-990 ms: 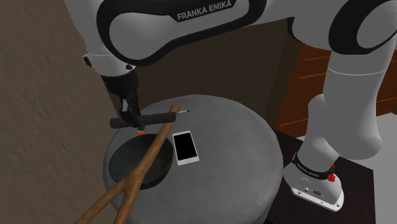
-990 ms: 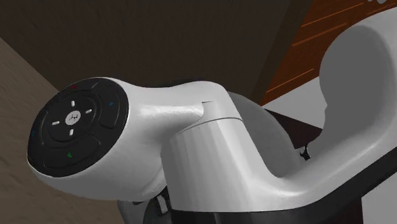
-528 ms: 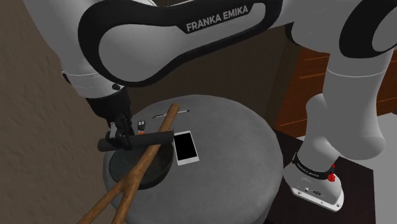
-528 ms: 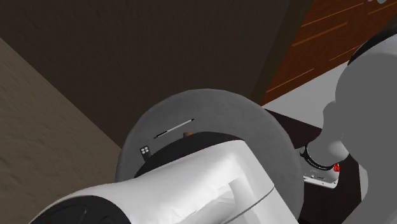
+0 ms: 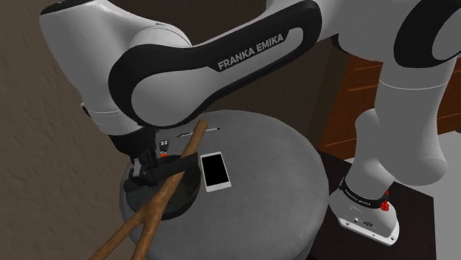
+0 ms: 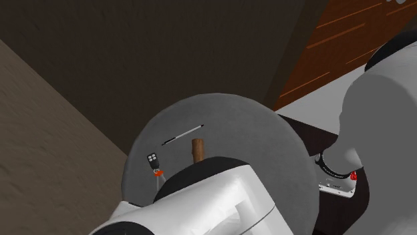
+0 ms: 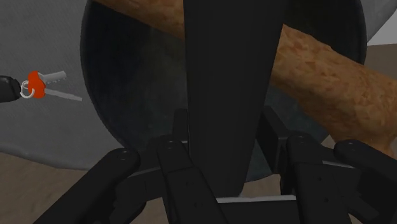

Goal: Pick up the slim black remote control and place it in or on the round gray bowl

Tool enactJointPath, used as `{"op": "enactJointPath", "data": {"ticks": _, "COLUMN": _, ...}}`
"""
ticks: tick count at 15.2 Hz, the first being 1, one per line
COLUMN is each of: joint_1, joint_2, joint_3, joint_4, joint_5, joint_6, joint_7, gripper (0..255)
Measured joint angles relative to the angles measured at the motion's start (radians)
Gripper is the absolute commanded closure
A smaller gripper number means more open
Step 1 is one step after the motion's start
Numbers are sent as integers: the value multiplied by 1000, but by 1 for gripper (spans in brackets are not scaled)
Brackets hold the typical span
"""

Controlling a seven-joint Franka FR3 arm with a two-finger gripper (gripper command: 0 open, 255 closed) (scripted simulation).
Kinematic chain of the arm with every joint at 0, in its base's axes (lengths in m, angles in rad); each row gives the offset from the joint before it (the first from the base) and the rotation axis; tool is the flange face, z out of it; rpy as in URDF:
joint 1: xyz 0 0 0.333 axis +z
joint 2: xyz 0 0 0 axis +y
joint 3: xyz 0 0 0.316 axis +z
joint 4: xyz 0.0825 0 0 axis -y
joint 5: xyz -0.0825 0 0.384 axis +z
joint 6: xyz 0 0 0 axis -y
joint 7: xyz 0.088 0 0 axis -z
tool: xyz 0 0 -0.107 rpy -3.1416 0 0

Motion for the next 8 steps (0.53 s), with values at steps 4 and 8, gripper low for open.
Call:
{"op": "enactJointPath", "data": {"ticks": 4, "joint_1": -1, "joint_2": 0, "joint_3": -1, "joint_4": -32, "joint_5": -3, "joint_6": 38, "joint_7": 5, "gripper": 255}}
{"op": "enactJointPath", "data": {"ticks": 8, "joint_1": -2, "joint_2": -3, "joint_3": 0, "joint_4": -40, "joint_5": -2, "joint_6": 45, "joint_7": 4, "gripper": 255}}
